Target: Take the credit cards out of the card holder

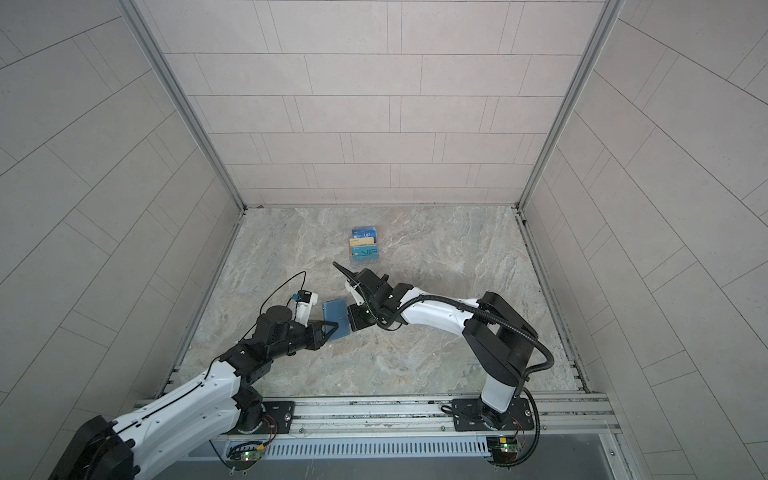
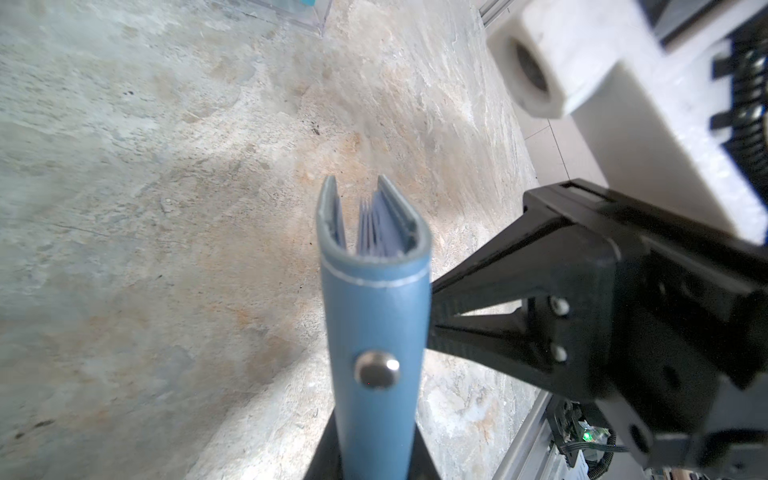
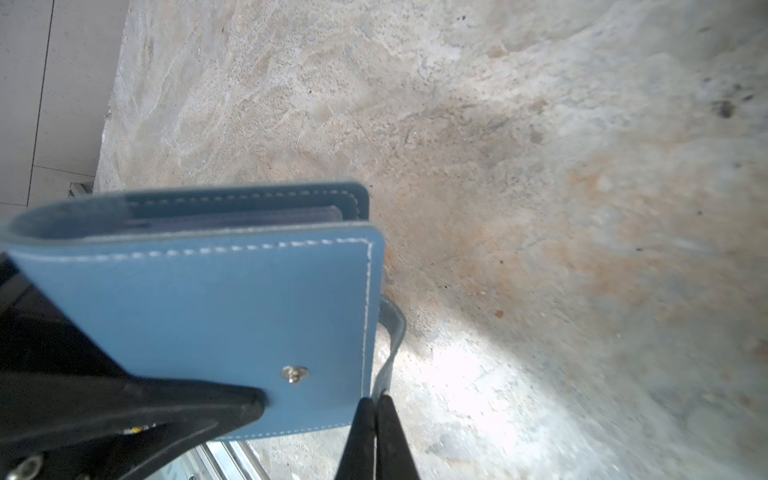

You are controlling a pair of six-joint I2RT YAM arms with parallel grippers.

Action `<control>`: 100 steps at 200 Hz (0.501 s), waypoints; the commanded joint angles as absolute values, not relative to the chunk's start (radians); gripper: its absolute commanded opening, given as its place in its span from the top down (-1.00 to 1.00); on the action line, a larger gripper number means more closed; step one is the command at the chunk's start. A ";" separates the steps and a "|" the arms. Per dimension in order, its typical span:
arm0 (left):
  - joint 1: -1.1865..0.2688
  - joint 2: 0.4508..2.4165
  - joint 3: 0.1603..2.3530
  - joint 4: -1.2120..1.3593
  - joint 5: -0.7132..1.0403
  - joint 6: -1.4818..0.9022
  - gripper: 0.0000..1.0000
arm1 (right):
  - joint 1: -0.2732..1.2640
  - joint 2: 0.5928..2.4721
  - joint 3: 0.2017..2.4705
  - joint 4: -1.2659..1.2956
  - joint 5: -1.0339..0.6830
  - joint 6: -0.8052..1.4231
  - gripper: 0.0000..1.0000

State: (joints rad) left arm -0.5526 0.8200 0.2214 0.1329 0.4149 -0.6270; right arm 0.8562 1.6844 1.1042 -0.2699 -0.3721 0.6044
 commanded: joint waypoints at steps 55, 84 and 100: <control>-0.557 0.916 0.405 0.289 0.713 -0.643 1.00 | 0.673 1.403 0.899 -0.175 -0.515 0.549 0.42; -0.557 0.946 0.467 0.330 0.799 -0.658 1.00 | 0.652 1.275 0.793 -0.005 -0.628 0.576 0.02; -0.558 0.951 0.489 0.358 0.843 -0.662 1.00 | 0.652 1.187 0.732 0.085 -0.637 0.612 -0.17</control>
State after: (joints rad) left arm -0.5529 0.9482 0.4416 0.2630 0.7223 -0.6510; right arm 0.6514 1.3060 0.7921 -0.1070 -0.5522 0.5732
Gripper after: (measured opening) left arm 0.165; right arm 0.537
